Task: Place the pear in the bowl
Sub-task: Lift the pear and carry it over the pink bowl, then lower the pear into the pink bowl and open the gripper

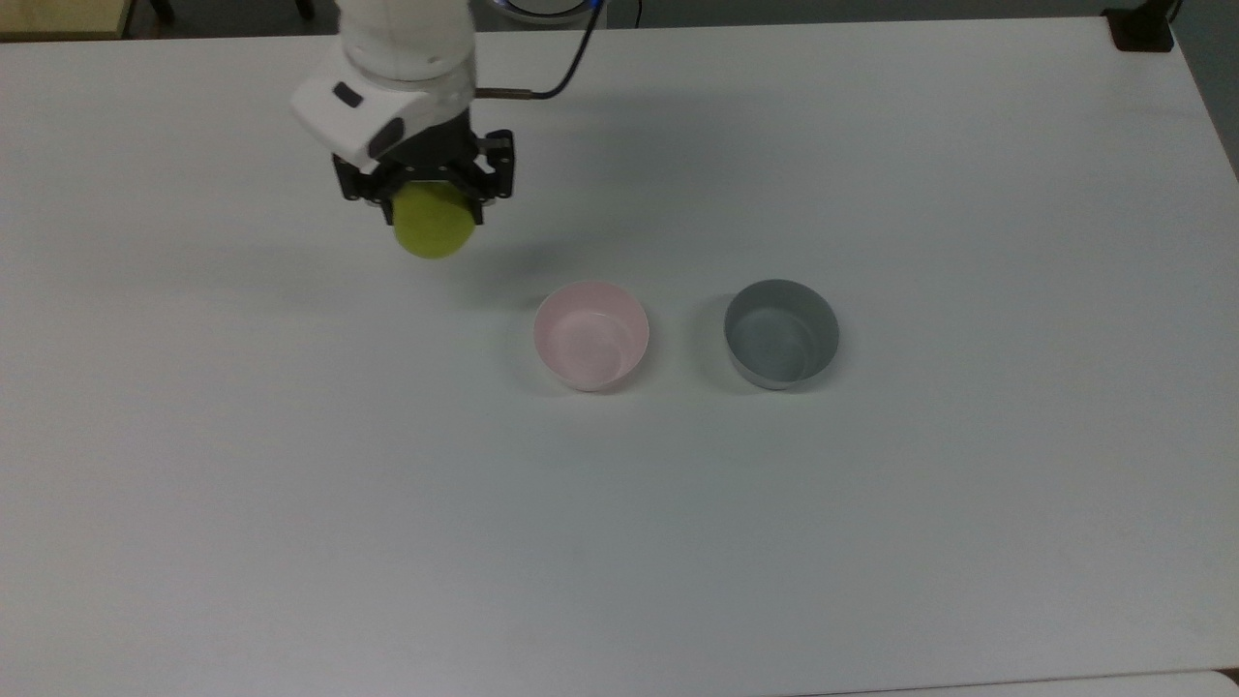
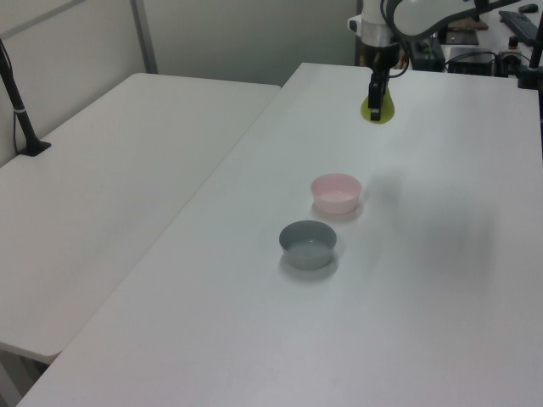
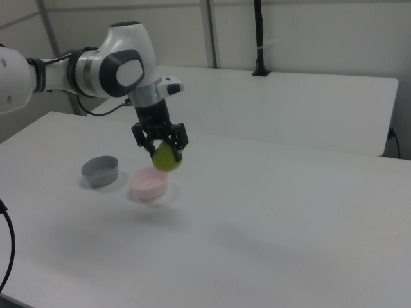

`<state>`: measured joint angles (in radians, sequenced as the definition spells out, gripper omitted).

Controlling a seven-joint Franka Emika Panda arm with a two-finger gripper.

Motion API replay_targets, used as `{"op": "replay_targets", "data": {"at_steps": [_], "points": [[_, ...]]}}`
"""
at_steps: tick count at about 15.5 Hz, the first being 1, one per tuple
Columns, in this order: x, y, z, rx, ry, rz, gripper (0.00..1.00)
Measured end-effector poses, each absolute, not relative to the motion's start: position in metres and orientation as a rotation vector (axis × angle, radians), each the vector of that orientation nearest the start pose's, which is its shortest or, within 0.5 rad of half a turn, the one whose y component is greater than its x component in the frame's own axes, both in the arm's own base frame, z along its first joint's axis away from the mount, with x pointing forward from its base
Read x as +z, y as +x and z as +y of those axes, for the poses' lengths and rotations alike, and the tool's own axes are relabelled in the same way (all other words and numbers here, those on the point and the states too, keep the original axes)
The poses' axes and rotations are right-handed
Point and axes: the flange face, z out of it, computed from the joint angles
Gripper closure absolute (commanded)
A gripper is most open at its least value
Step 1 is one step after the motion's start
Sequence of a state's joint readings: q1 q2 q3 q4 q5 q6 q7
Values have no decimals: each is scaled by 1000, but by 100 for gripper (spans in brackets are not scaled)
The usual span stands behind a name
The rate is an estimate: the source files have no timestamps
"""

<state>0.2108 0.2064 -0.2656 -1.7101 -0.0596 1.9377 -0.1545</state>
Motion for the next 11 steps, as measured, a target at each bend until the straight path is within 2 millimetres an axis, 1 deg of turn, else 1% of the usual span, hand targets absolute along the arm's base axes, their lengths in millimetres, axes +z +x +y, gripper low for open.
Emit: {"op": "replay_targets", "data": {"at_steps": [2, 3, 5, 6, 8, 9, 11], "points": [[472, 628, -2, -42, -3222, -185, 63], [469, 633, 18, -46, -3211, -171, 60], [460, 639, 39, -41, -3210, -168, 60], [451, 643, 54, -60, -3214, -163, 60], [441, 649, 68, -86, -3218, -148, 60], [432, 652, 71, -80, -3223, -143, 60], [417, 654, 72, -47, -3230, -145, 60]]}}
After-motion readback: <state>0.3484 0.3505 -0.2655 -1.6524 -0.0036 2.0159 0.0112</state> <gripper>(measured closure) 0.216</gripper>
